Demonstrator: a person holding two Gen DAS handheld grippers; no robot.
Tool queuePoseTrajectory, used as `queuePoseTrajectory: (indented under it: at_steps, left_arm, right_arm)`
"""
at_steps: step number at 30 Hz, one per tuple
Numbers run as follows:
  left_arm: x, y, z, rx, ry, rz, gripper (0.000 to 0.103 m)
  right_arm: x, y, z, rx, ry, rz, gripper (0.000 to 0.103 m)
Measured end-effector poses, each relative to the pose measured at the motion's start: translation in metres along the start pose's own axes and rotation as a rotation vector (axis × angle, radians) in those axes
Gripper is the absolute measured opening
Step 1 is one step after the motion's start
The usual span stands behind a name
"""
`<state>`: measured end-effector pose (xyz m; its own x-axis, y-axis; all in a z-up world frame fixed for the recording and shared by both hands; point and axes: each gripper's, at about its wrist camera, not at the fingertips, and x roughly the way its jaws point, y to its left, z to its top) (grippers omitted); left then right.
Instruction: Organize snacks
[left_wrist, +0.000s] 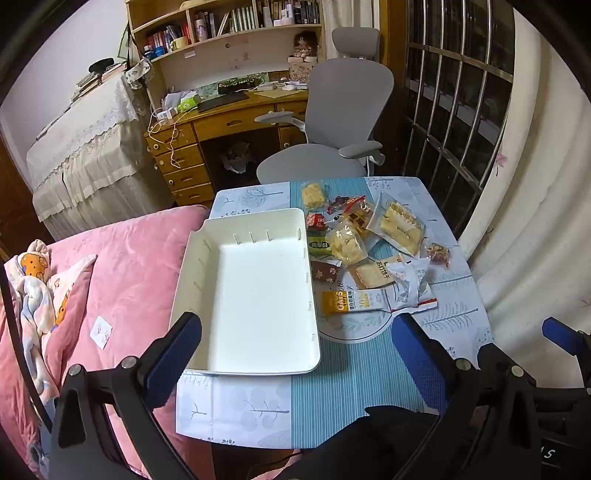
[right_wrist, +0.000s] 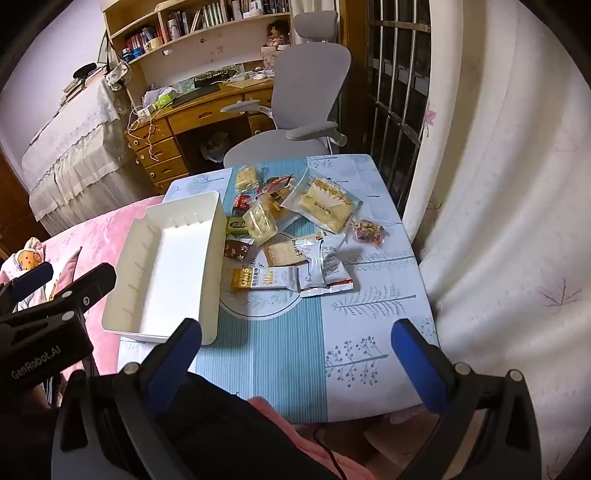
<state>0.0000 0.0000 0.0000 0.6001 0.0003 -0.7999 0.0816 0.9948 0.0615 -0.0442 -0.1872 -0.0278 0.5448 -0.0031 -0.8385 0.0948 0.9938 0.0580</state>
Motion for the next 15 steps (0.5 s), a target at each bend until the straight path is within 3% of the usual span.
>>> queuePoseTrajectory:
  at_steps: [15]
  left_arm:
    - [0.0028,-0.0015,-0.0002,0.005,-0.006,0.019,0.102]
  right_arm:
    - [0.0042,0.0015,0.0029,0.004,0.007,0.006,0.103]
